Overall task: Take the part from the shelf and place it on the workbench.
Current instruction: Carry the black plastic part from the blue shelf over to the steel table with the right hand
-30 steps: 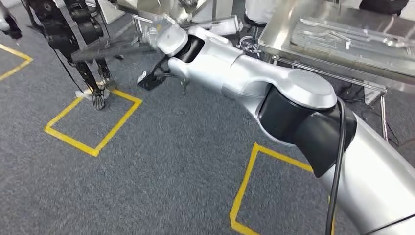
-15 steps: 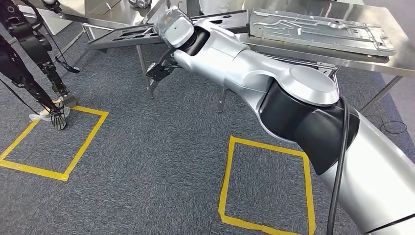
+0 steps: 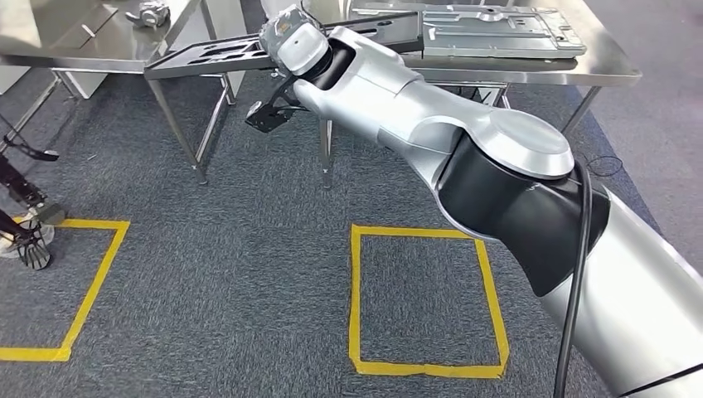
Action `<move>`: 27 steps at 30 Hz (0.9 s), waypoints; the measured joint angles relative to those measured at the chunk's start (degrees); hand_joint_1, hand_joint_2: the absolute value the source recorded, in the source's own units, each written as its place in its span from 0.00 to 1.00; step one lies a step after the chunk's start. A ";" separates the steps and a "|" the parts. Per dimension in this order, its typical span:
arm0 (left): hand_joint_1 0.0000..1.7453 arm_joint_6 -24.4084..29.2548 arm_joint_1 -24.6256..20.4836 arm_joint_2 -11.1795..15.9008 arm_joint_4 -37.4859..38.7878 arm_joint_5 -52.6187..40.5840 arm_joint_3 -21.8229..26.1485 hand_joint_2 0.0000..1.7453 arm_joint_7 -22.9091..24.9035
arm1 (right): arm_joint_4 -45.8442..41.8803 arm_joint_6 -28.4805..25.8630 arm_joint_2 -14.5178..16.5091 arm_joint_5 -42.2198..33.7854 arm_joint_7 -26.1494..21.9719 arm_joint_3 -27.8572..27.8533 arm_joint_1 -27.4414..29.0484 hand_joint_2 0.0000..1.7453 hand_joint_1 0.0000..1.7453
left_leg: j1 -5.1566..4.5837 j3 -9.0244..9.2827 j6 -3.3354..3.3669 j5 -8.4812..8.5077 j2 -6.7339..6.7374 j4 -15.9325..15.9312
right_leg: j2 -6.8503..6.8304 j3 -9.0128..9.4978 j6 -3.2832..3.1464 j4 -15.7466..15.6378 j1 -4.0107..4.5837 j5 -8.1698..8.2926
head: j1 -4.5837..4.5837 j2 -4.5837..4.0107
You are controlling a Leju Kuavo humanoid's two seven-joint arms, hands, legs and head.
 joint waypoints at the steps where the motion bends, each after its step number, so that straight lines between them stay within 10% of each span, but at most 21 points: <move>1: 0.00 0.00 0.03 0.02 0.00 0.00 0.00 1.00 -0.01 | 0.07 -0.01 0.04 0.05 0.01 -0.14 -0.06 1.00 1.00 | 0.13 -1.10 -0.14 -1.29 -1.56 2.37 | 0.63 0.19 -0.30 -0.13 -0.16 -0.02 | -0.01 0.00; 5: 0.00 0.01 0.61 0.16 0.00 0.00 0.00 1.00 0.01 | 0.20 0.01 0.44 0.12 -0.09 -0.31 0.26 1.00 1.00 | 0.09 -8.36 -0.01 -4.72 -4.87 14.51 | 3.80 0.67 -1.12 -0.07 0.12 -0.39 | -0.01 -0.01; 9: 0.00 0.02 0.59 0.31 0.00 0.00 0.00 1.00 0.01 | 0.28 0.01 0.57 0.13 -0.16 -0.31 0.57 1.00 1.00 | 0.03 -5.93 1.18 3.74 -7.48 4.25 | 7.24 1.43 -1.10 0.06 0.49 -0.94 | 0.01 -0.01; 13: 0.00 0.02 0.44 0.53 0.02 0.14 0.00 1.00 0.01 | 0.46 -0.03 0.55 0.12 -0.18 -0.34 0.76 1.00 1.00 | -0.07 -3.21 1.81 4.45 -8.66 -1.30 | 10.04 1.02 0.06 -0.04 -0.04 -0.94 | 0.00 -0.01; 16: 0.00 -0.01 0.31 0.57 0.04 0.26 0.00 1.00 -0.03 | 0.55 -0.07 0.27 0.13 -0.09 -0.69 0.71 1.00 1.00 | 0.26 -1.98 2.41 4.75 -6.42 -2.82 | 6.62 -0.23 0.96 2.51 0.23 -2.59 | 0.04 -0.01; 20: 0.00 -0.04 0.42 0.63 0.04 0.31 0.00 1.00 -0.08 | 0.55 -0.04 0.67 0.14 -0.14 -1.11 1.17 1.00 1.00 | 0.44 -1.02 2.68 4.01 -3.33 -3.01 | 1.47 -6.99 2.14 14.87 -0.83 -6.88 | 0.03 -0.01; 24: 0.00 -0.04 0.42 0.66 0.04 0.33 0.00 1.00 -0.08 | 0.57 -0.02 0.74 0.36 -0.18 -1.40 1.26 1.00 1.00 | 0.78 -0.04 1.59 2.28 -0.69 -1.95 | -2.10 -2.84 2.98 5.05 -1.37 -0.31 | 0.05 -0.01; 27: 0.00 -0.04 0.38 0.68 0.05 0.30 0.00 1.00 -0.10 | 0.57 -0.06 1.06 0.86 -0.17 -1.76 1.05 1.00 1.00 | 0.14 0.51 0.36 1.19 1.24 -1.47 | -4.49 -1.09 1.97 1.04 -0.31 0.04 | 0.01 -0.01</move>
